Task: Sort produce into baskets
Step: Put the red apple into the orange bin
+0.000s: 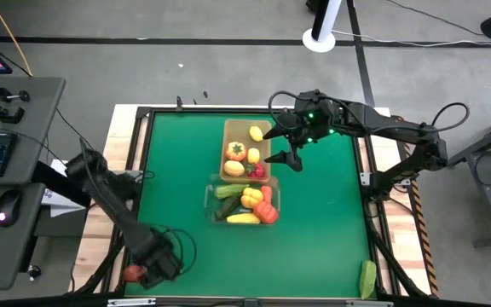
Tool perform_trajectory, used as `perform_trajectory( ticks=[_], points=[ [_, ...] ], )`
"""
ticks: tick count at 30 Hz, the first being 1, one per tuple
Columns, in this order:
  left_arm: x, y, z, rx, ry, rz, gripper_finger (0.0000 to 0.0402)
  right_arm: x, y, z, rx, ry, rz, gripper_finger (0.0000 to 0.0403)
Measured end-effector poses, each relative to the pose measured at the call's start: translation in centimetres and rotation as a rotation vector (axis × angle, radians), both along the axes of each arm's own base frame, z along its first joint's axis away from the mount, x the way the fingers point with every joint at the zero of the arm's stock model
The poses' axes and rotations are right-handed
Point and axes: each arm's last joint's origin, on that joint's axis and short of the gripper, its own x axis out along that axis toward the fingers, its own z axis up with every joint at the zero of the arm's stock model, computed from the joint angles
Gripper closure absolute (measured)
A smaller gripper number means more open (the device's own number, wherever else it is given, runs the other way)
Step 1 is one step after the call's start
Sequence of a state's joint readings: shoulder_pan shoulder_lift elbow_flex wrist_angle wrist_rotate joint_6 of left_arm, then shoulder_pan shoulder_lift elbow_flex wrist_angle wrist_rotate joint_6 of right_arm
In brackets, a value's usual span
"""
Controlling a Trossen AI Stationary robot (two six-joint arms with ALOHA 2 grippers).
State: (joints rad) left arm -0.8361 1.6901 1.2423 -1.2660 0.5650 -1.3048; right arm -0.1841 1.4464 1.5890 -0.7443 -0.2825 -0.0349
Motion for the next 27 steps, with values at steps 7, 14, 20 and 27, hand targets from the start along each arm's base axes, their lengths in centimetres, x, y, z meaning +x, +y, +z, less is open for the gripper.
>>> perform_trajectory(
  ticks=[7,14,20,27],
  points=[
    [-1.2,-2.2,-1.9,-0.019,0.062,-0.099,0.0021,0.0,0.0,0.0,0.001,0.002,0.000,0.0049],
    [-1.0,-3.0,-3.6,-0.025,0.027,-0.126,0.0021,0.0,0.0,-0.1,0.003,0.008,0.000,0.0049],
    [-1.8,-3.0,-5.5,0.000,0.059,-0.158,0.0021,-0.1,0.0,-0.2,0.007,0.018,-0.002,0.0049],
    [-2.0,-2.6,-7.5,-0.008,0.029,-0.146,0.0021,-0.1,0.0,-0.2,0.013,0.021,-0.006,0.0049]
  ],
)
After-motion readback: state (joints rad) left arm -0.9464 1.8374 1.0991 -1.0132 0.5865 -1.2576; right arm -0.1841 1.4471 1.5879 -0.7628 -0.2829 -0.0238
